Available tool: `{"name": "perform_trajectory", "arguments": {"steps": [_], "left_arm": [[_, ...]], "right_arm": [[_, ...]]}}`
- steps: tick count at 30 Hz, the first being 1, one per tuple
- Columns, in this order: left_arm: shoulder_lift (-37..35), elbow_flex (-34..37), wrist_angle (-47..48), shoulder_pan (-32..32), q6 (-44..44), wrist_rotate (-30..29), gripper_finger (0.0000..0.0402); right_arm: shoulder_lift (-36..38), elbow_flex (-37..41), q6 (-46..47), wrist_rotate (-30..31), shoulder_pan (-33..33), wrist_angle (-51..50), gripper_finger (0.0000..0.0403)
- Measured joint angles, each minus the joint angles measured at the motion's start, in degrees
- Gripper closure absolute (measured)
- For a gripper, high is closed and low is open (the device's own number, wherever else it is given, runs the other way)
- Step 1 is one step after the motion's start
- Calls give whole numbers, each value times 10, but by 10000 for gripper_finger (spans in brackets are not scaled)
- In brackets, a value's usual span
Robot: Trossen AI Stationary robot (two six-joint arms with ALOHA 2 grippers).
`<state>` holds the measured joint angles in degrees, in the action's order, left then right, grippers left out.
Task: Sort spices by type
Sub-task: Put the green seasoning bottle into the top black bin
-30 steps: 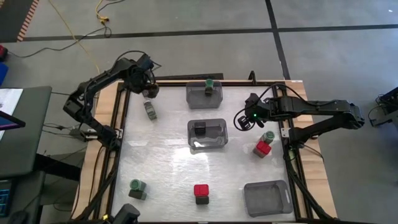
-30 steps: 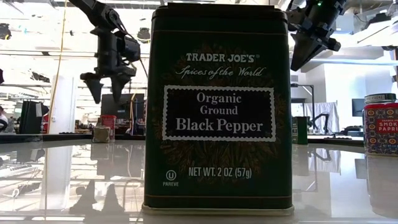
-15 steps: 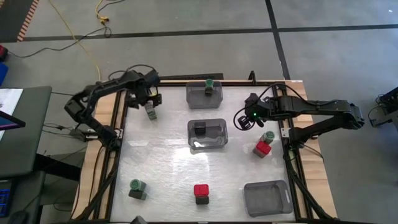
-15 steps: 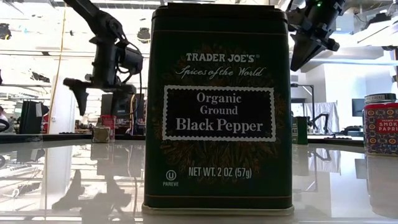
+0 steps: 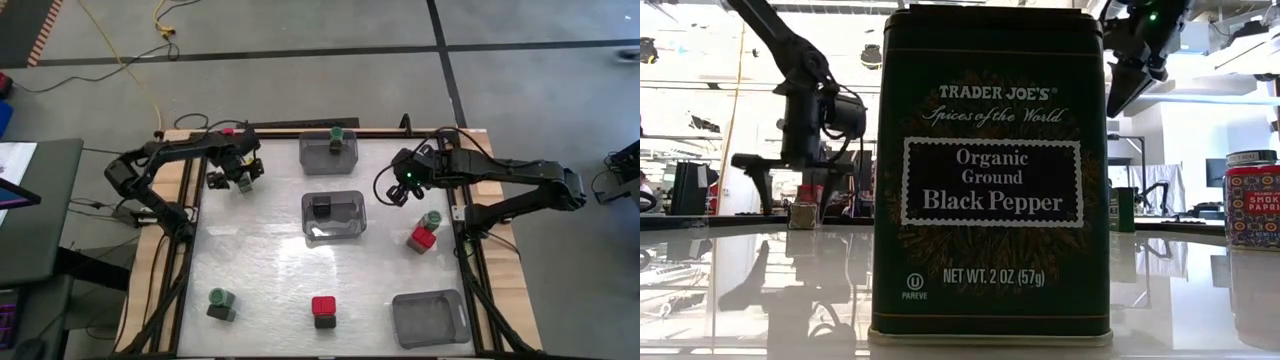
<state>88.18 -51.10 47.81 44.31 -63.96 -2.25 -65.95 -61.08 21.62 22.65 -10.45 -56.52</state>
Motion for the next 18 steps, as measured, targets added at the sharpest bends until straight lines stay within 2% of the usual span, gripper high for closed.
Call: {"name": "perform_trajectory", "arguments": {"steps": [4, 8, 12, 18], "left_arm": [[0, 21, -38, -5, -23, -10, 44], [0, 33, -72, -11, -42, -18, 74], [0, 35, -84, -16, -48, -35, 120], [0, 35, -100, -27, -24, -66, 210]], "right_arm": [[0, 0, -32, 0, -20, 0, 367], [0, 0, -51, 0, -43, 1, 367], [0, 0, -52, 0, -61, 1, 367], [0, 0, -52, 0, -74, 1, 367]]}}
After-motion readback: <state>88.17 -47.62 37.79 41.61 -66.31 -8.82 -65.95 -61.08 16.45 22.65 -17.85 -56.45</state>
